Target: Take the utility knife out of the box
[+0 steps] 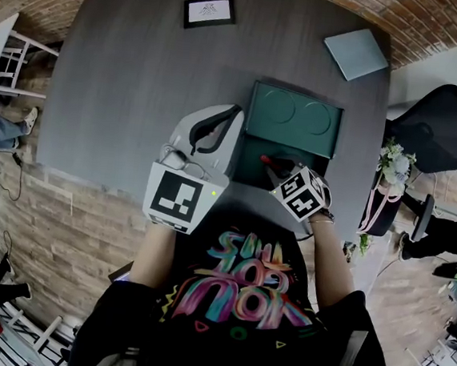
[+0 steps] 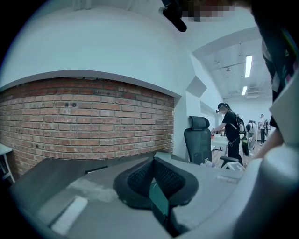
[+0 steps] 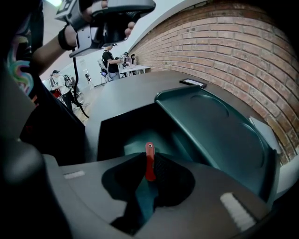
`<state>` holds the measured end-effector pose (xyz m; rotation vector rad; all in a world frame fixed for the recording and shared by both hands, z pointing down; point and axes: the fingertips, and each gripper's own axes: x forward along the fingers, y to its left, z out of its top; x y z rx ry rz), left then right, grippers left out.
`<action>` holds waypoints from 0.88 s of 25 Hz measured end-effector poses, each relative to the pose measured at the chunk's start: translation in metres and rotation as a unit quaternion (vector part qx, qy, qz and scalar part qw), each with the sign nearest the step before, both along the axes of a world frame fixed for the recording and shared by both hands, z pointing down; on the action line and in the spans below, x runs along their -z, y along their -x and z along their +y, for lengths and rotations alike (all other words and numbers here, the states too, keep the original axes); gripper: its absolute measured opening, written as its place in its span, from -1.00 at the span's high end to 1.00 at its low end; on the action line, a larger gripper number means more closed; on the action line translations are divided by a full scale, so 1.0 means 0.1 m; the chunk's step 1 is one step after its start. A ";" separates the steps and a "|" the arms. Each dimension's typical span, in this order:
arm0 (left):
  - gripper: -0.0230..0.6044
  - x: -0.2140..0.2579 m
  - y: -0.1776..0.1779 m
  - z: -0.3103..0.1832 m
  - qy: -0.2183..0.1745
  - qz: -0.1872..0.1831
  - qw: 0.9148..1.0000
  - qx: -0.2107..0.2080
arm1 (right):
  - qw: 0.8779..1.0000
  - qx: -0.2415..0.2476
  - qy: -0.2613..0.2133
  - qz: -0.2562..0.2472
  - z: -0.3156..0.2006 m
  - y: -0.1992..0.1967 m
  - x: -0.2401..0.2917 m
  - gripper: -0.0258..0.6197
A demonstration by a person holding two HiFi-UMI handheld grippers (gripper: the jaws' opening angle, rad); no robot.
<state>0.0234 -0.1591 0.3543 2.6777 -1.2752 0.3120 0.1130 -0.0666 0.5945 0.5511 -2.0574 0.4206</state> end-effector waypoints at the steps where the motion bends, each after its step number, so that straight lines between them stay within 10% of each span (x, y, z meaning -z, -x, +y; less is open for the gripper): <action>1: 0.93 0.00 0.00 0.00 0.000 0.000 1.000 0.000 | 1.000 -0.001 -0.003 -0.001 0.00 0.00 0.02 0.75; 22: 0.93 0.05 -0.07 -0.07 -0.005 0.001 1.000 -0.019 | 0.977 -0.113 -0.118 -0.135 -0.50 -0.02 1.21 0.75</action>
